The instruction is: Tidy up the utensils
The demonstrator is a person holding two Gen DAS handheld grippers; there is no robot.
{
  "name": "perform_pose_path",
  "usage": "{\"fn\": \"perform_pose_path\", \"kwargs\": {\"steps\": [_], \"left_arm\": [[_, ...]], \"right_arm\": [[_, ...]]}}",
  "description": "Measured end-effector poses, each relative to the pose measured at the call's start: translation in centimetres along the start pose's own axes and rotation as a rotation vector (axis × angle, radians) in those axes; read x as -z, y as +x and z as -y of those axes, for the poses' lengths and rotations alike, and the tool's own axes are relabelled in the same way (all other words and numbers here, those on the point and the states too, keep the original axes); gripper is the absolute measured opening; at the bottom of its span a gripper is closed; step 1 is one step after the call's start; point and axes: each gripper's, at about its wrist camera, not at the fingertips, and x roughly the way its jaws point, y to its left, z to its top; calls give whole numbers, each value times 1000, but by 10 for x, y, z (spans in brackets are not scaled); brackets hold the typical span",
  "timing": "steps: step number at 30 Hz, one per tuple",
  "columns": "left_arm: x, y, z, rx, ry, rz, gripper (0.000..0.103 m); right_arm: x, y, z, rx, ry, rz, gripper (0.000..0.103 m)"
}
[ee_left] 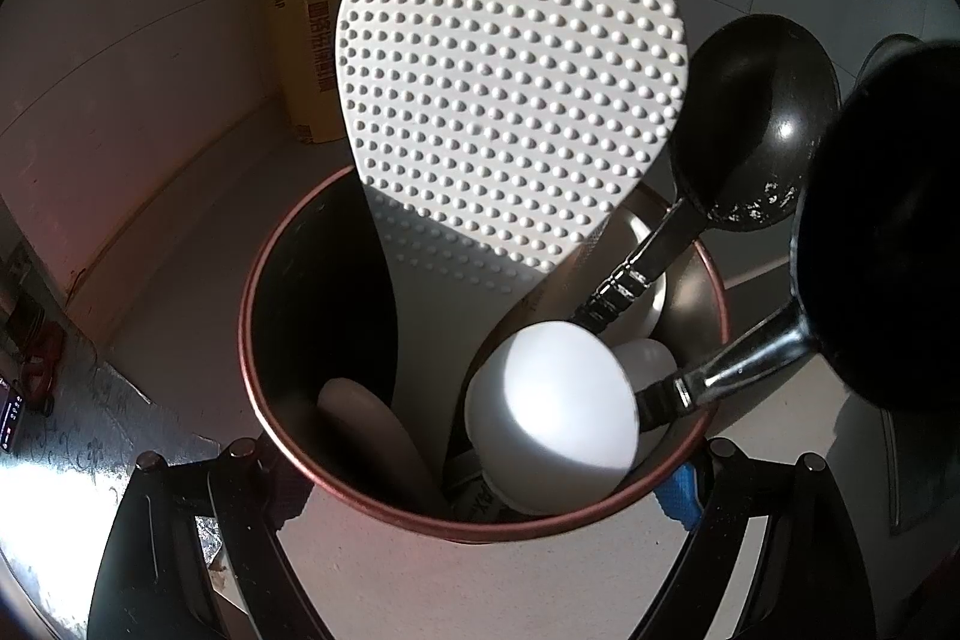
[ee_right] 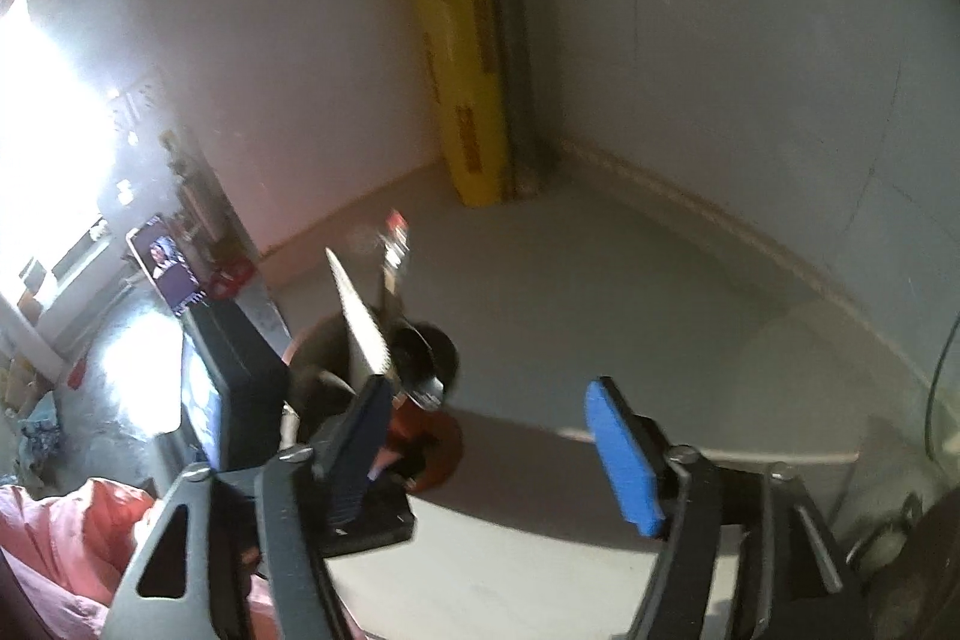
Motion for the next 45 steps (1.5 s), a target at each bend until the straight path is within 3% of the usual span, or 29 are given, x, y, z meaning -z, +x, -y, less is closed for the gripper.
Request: {"fn": "perform_pose_path", "kwargs": {"steps": [12,30,45], "left_arm": [[-2,4,6,-12,2,-3,90],[-23,25,21,3,8,-8,90],[-29,40,26,13,22,40,90]], "right_arm": [[23,10,25,22,72,-32,103],[60,-10,75,100,226,-42,103],[82,-29,106,158,300,-48,103]]}}
